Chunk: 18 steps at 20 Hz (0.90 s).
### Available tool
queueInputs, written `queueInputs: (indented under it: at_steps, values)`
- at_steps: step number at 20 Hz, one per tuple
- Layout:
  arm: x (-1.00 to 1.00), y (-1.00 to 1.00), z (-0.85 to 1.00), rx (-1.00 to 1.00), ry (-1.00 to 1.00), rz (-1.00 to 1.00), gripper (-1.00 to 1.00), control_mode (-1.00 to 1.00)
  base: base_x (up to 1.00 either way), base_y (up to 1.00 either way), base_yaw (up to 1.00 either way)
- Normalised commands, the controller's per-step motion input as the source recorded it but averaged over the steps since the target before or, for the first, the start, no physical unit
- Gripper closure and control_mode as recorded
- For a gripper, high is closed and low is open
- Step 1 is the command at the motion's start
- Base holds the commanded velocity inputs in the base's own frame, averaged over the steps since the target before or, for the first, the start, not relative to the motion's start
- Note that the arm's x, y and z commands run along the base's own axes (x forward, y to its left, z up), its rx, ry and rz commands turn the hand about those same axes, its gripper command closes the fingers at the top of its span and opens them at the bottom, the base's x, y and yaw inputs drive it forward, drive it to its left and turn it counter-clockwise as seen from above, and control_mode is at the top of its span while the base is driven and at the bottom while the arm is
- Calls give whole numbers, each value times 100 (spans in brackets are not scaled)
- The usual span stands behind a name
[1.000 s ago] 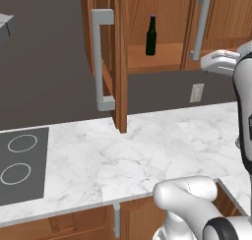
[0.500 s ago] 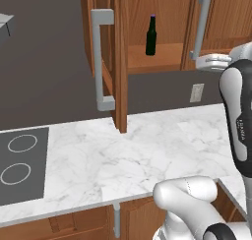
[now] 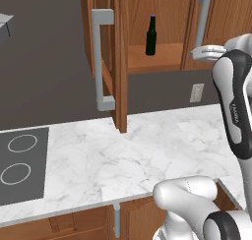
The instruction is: Open the cabinet directly in front. Then move the beer and the cup to the dining counter with the jar on it.
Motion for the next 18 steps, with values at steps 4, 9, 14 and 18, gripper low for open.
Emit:
queueInputs:
  at_steps: [4,9,14,18]
  values:
    - [30,-12,8,0,0,0,-100,-100,0,0,0]
    - [35,-13,0,0,0,0,-100,-100,0,0,0]
    - [37,-9,0,0,0,0,-100,-100,0,0,0]
    - [36,-7,0,0,-2,0,-100,-100,0,0,0]
